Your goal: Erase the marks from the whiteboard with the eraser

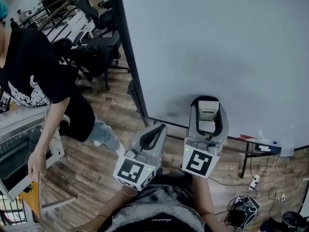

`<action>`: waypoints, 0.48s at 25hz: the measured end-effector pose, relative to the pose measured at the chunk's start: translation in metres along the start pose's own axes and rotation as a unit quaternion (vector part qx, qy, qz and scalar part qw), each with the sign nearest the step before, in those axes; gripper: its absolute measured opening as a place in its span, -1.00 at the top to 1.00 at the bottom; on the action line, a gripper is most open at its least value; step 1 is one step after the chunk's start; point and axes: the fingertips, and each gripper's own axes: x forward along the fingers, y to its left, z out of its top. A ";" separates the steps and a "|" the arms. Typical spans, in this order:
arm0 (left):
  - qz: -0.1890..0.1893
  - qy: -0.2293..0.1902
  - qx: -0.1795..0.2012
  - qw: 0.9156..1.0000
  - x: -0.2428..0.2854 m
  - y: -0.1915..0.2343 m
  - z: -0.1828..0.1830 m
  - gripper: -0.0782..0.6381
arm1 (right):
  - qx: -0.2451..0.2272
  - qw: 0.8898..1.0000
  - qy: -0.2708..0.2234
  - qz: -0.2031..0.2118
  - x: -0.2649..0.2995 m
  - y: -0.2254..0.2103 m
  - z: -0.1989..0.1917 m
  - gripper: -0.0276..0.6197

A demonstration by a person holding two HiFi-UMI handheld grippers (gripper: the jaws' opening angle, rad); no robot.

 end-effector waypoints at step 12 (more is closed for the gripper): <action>0.012 -0.027 0.019 0.999 -0.007 -0.011 0.020 0.79 | 0.041 0.998 -0.031 0.028 -0.020 0.013 0.018 0.10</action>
